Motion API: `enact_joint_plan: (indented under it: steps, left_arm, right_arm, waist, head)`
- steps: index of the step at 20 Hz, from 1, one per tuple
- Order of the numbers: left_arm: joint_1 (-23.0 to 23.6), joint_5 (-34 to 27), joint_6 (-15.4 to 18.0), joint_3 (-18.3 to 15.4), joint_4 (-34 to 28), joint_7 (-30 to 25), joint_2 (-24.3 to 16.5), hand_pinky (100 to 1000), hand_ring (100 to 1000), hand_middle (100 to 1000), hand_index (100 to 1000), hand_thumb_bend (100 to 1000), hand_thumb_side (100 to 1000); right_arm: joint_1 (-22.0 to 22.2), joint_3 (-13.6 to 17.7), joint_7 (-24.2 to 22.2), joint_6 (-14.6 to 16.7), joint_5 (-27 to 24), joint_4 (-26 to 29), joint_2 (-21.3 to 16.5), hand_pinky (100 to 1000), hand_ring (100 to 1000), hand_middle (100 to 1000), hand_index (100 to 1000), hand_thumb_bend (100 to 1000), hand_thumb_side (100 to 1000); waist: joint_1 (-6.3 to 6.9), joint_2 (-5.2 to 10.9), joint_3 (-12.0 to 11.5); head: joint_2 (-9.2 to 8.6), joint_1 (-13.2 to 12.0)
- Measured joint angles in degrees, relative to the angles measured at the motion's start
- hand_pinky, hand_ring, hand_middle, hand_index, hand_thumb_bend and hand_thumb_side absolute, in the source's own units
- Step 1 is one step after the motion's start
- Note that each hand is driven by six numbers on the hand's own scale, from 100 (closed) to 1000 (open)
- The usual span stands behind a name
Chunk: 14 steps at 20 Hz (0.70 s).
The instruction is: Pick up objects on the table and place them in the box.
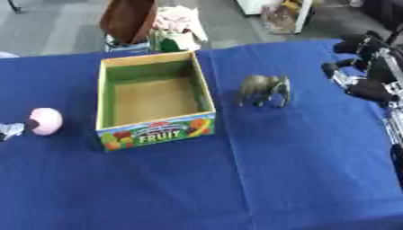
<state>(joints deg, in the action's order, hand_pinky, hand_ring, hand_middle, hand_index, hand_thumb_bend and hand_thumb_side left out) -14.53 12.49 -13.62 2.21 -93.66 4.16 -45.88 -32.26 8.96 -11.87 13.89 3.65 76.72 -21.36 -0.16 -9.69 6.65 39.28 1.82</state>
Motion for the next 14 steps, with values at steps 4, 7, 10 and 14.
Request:
enact_joint_plan:
  steps: [4, 7, 10, 14]
  left_arm:
    - [-3.90, 1.55, -0.80, 1.63, 5.51, -2.73, -0.55, 529, 607, 516, 727, 825, 168]
    - [-6.59, 3.19, -0.54, 2.99, 9.80, -4.77, -0.54, 540, 612, 527, 731, 824, 164]
    - [-9.13, 5.21, -0.20, 4.29, 14.03, -6.63, -0.11, 543, 611, 530, 731, 823, 157]
    - [-12.05, 7.97, 0.65, 5.72, 19.27, -8.38, 1.75, 545, 611, 531, 730, 822, 154]
  right_arm:
    - [0.01, -0.18, -0.22, 0.16, 0.00, -0.02, 0.01, 657, 803, 695, 842, 404, 199]
    - [0.02, -0.19, -0.27, 0.18, 0.00, -0.03, 0.01, 657, 804, 694, 842, 404, 200]
    - [0.02, -0.20, -0.31, 0.17, 0.00, -0.04, 0.02, 657, 803, 693, 842, 404, 199]
    - [0.04, -0.24, -0.47, 0.22, 0.00, -0.07, 0.05, 657, 803, 693, 842, 404, 200]
  waist:
    - [-0.06, 0.13, 0.10]
    - [-0.11, 0.15, 0.27]
    - [-0.19, 0.19, 0.39]
    - [-0.35, 0.26, 0.60]
  head:
    - [-0.01, -0.15]
    - [-0.01, -0.22]
    - [-0.01, -0.24]
    - [0.00, -0.32]
